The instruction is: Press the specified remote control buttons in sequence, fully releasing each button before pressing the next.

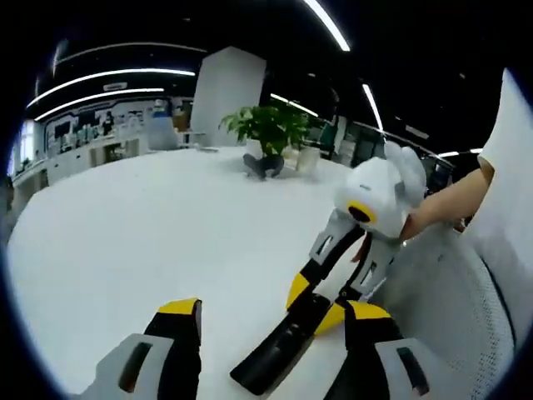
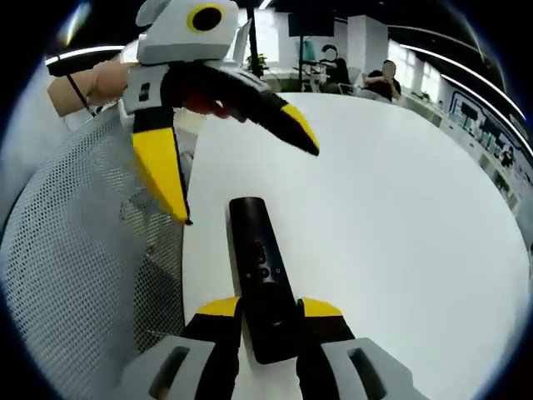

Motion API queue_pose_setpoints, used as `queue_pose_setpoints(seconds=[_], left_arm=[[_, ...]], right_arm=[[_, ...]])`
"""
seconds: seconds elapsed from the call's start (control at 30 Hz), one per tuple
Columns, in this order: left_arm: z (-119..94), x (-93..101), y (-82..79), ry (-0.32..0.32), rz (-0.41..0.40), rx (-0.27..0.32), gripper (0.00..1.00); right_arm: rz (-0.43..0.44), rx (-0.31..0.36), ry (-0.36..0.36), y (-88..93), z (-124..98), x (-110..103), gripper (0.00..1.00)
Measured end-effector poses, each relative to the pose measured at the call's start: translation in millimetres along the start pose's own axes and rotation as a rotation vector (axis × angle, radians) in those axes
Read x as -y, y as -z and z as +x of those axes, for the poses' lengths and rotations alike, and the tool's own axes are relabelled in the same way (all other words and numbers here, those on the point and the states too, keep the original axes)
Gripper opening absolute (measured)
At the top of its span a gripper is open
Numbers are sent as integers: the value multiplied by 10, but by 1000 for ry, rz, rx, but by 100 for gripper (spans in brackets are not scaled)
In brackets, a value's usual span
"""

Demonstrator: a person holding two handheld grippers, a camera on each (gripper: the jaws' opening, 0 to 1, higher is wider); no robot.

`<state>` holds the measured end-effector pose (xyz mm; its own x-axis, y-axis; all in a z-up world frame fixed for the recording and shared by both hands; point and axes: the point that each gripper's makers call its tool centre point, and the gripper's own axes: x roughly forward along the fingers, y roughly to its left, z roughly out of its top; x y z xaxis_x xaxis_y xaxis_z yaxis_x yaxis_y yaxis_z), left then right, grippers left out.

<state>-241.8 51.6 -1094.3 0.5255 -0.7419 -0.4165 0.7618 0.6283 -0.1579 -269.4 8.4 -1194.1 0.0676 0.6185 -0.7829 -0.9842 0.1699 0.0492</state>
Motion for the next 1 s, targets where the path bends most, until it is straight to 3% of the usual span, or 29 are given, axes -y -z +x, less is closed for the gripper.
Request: queue_pose_setpoints(seconds=[0.1, 0.2, 0.33, 0.47, 0.53, 0.73, 0.8, 1.0], left_arm=[[-99, 30, -210, -26, 6, 86, 81], [-164, 38, -339, -53, 15, 136, 85], [-278, 42, -614, -97, -32, 271, 92], [-379, -18, -742, -163, -40, 353, 99], [-407, -9, -765, -174, -40, 368, 99], [-587, -78, -948, -226, -98, 510, 99], [-630, -121, -956, -245, -120, 532, 99], [-653, -200, -871, -263, -138, 518, 99]], right_arm=[[6, 1, 0, 3, -4, 5, 23], [18, -3, 0, 9, -17, 6, 24], [28, -15, 13, 56, -59, 10, 24], [66, -36, 37, 135, -106, 48, 26], [79, -40, 42, 162, -116, 62, 27], [93, -43, 41, 157, -119, 73, 27], [87, -45, 41, 152, -114, 84, 26], [88, -51, 23, 144, -115, 126, 26]])
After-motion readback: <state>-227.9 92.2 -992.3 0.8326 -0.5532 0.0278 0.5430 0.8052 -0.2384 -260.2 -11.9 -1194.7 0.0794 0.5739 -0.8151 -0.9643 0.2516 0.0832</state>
